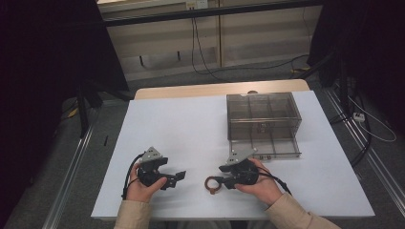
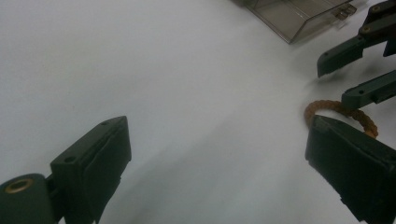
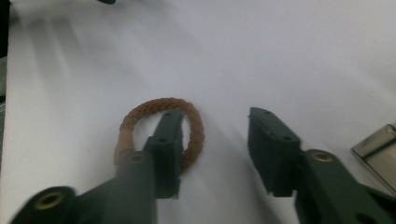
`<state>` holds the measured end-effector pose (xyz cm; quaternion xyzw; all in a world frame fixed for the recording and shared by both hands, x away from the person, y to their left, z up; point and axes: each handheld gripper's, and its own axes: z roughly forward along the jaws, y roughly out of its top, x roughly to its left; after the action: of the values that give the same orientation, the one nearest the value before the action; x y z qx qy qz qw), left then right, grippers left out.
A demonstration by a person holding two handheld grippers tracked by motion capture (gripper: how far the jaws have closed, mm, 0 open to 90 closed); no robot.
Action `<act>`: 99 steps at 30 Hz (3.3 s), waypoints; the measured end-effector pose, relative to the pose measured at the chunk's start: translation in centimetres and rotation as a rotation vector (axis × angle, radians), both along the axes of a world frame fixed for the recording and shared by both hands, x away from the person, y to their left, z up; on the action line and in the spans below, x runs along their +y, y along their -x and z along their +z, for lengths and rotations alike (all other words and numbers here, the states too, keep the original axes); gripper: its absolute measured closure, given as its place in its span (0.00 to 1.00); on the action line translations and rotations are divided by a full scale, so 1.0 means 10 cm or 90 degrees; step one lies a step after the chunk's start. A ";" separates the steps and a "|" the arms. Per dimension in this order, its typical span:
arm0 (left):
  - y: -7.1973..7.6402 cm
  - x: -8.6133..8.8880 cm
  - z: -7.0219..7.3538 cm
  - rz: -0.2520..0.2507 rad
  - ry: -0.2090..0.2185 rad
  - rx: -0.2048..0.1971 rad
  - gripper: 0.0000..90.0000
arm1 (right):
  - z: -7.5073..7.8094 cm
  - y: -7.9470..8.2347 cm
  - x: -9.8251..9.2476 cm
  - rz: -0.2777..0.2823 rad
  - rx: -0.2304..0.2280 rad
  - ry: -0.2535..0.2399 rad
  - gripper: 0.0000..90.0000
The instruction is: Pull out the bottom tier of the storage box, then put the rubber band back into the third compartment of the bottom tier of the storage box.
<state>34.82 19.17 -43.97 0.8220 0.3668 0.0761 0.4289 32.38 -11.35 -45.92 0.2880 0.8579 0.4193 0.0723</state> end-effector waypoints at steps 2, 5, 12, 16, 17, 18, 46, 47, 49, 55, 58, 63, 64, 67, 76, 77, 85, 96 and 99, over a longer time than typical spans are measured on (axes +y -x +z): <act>0.00 0.00 0.00 0.000 0.001 0.001 0.08 | -0.01 0.00 0.02 0.004 0.007 0.004 0.71; 0.00 0.01 0.00 0.001 -0.001 0.004 0.08 | -0.02 0.01 0.04 0.019 0.009 0.014 0.77; -0.01 0.00 -0.01 0.003 -0.005 0.004 0.08 | -0.02 0.00 0.05 0.034 0.023 0.027 0.91; -0.01 0.00 -0.01 0.002 -0.004 0.004 0.08 | -0.01 0.00 0.06 0.040 0.029 0.033 0.95; -0.01 -0.01 -0.01 0.003 -0.004 0.003 0.08 | -0.01 0.00 0.06 0.039 0.031 0.035 0.95; -0.01 -0.01 -0.01 0.001 -0.005 0.004 0.08 | -0.01 -0.01 0.06 0.039 0.034 0.035 0.95; -0.03 -0.02 -0.01 -0.002 -0.007 0.005 0.08 | 0.26 -0.11 -0.37 -0.001 0.073 0.006 0.96; -0.03 -0.02 -0.01 -0.002 -0.007 0.005 0.08 | 0.27 -0.11 -0.37 0.000 0.075 0.006 0.96; -0.03 -0.01 -0.01 0.000 -0.005 0.002 0.08 | 0.29 -0.11 -0.39 0.001 0.076 0.006 0.96; -0.03 -0.01 -0.01 -0.001 -0.006 0.003 0.08 | 0.34 -0.13 -0.45 -0.001 0.077 0.006 0.96; -0.03 -0.01 -0.01 -0.002 -0.007 0.005 0.08 | 0.35 -0.14 -0.48 -0.002 0.079 0.010 0.96; -0.03 -0.02 -0.01 0.000 -0.006 0.004 0.08 | 0.37 -0.15 -0.53 -0.001 0.087 0.015 0.96; -0.03 -0.01 -0.01 -0.001 -0.006 0.004 0.08 | 0.38 -0.15 -0.54 -0.002 0.089 0.018 0.96; -0.03 -0.01 -0.01 0.003 -0.003 0.004 0.08 | 0.41 -0.16 -0.56 -0.007 0.087 0.015 0.96; -0.03 0.00 0.00 0.001 -0.002 0.003 0.08 | 0.50 -0.19 -0.63 -0.016 0.081 0.017 0.96; -0.03 0.00 0.00 0.002 -0.001 0.003 0.08 | 0.51 -0.19 -0.64 -0.017 0.079 0.017 0.96; -0.03 -0.01 0.00 0.001 -0.003 0.001 0.08 | 0.56 -0.22 -0.73 -0.030 0.078 0.027 0.96; -0.03 -0.01 0.00 0.000 -0.004 0.000 0.08 | 0.61 -0.25 -0.84 -0.041 0.075 0.039 0.96; -0.03 0.00 0.00 0.000 -0.004 0.001 0.08 | 0.61 -0.26 -0.87 -0.047 0.074 0.044 0.96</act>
<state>35.08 19.12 -43.95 0.8235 0.3667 0.0763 0.4261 35.01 -20.10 -39.81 0.3405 0.8635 0.3690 0.0475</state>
